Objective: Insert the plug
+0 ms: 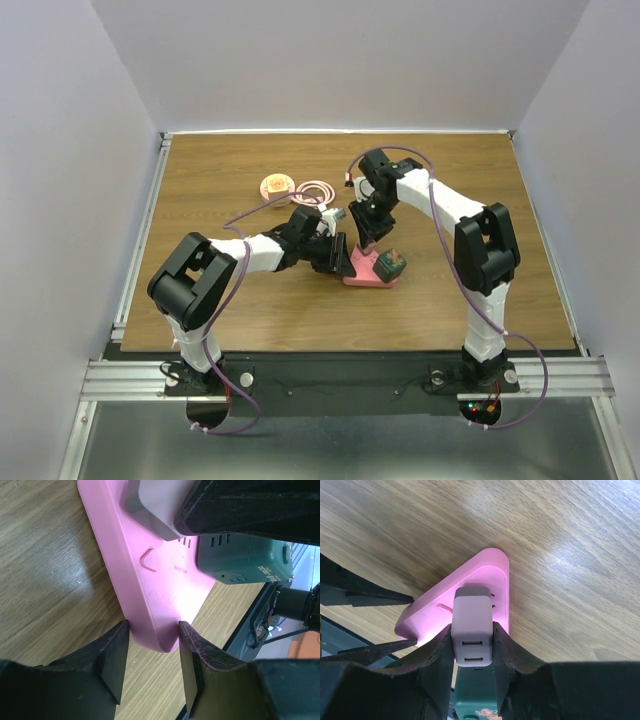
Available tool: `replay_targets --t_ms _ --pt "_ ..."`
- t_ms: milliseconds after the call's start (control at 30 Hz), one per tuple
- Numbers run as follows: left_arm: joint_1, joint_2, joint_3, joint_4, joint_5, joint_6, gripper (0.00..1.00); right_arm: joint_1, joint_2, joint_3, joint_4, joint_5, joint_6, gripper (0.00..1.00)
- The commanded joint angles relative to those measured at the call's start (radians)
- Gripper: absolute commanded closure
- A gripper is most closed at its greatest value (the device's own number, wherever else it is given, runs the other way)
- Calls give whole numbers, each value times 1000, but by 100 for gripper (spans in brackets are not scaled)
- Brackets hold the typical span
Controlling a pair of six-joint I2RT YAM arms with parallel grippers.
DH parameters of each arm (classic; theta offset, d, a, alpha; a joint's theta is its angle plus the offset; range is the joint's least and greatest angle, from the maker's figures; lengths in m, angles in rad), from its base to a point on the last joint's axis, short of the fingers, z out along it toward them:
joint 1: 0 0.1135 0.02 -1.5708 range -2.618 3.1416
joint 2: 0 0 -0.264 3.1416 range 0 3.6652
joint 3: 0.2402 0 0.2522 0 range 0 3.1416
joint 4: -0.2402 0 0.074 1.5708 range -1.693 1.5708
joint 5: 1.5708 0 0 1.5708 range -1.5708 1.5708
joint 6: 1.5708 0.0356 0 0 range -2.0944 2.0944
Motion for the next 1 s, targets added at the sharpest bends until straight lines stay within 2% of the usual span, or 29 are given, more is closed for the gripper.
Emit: replay_targets --t_ms 0,500,700,833,900,967 --pt "-14 36 14 -23 -57 44 85 42 85 -95 35 29 32 99" --pt "-14 31 14 -32 -65 42 87 44 159 -67 60 4 30 100" --pt "-14 31 17 -36 -68 42 87 47 90 -161 95 12 53 99" --pt "-14 40 28 -42 -72 47 88 48 65 -152 97 22 81 99" --pt "-15 41 29 -43 -77 50 88 48 61 -126 95 30 94 96" --pt "-15 39 36 -49 -89 50 88 47 46 -78 95 30 110 85"
